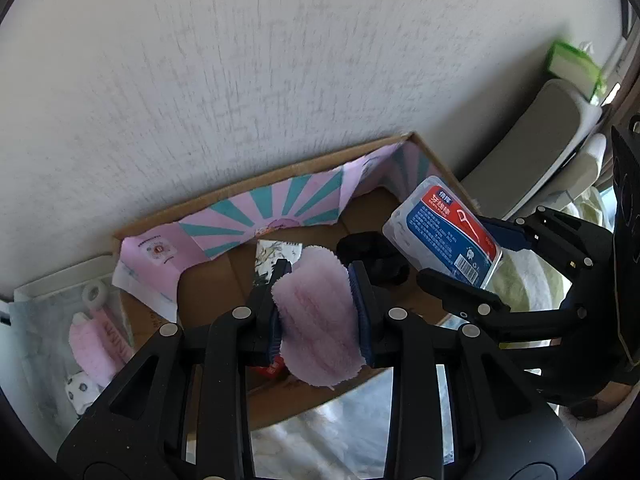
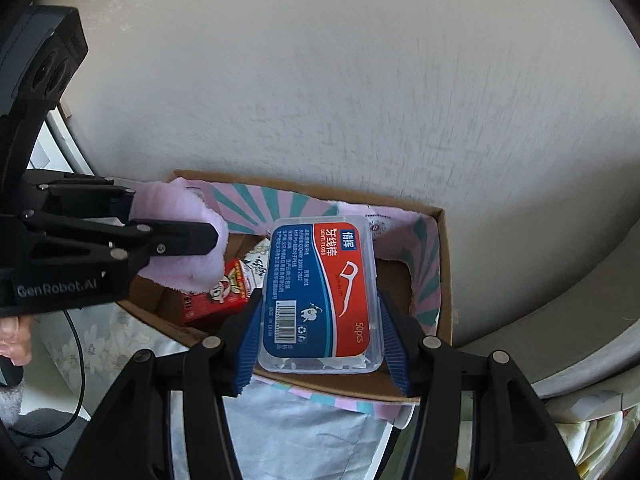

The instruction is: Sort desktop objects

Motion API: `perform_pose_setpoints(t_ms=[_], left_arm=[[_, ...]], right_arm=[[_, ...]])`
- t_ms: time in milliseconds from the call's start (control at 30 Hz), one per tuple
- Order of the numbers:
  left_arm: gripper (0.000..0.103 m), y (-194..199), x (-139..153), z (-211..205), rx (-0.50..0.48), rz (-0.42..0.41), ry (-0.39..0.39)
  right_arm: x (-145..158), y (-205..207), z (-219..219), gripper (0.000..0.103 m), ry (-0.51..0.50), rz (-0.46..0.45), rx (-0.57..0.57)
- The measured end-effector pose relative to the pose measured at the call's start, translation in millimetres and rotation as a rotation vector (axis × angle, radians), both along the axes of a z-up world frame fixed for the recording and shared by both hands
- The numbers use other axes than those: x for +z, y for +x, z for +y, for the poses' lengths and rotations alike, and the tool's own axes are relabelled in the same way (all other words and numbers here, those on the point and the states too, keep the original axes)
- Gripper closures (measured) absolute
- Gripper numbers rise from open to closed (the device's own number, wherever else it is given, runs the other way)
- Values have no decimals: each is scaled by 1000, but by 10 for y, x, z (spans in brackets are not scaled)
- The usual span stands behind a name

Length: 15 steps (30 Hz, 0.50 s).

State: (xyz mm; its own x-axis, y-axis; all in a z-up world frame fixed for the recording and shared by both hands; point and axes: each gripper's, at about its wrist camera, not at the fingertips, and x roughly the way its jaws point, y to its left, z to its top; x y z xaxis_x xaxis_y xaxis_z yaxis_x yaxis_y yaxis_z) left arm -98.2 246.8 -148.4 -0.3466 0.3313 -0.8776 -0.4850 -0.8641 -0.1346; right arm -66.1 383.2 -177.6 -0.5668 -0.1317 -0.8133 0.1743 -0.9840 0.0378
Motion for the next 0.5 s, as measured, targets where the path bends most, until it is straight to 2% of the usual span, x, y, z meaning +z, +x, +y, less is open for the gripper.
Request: perform_pose_setpoints(t_ms=[233,433,467,500], left_arm=[[76,-154,-273,-42,20,-51,-28],[75,-229,-368,-2,20,-74,-25],[73,-244,-366,5,23,-75,-26],[63,-257,-376,14,21,-84,-23]], right_arm=[[-252,-178,-25,53,-19,-55,17],[-366,-291,-68,53,-26,-90,21],[-377,-302,-76,53,-22,-92,20],[-389,-313,-85,53,-14,-95,18]])
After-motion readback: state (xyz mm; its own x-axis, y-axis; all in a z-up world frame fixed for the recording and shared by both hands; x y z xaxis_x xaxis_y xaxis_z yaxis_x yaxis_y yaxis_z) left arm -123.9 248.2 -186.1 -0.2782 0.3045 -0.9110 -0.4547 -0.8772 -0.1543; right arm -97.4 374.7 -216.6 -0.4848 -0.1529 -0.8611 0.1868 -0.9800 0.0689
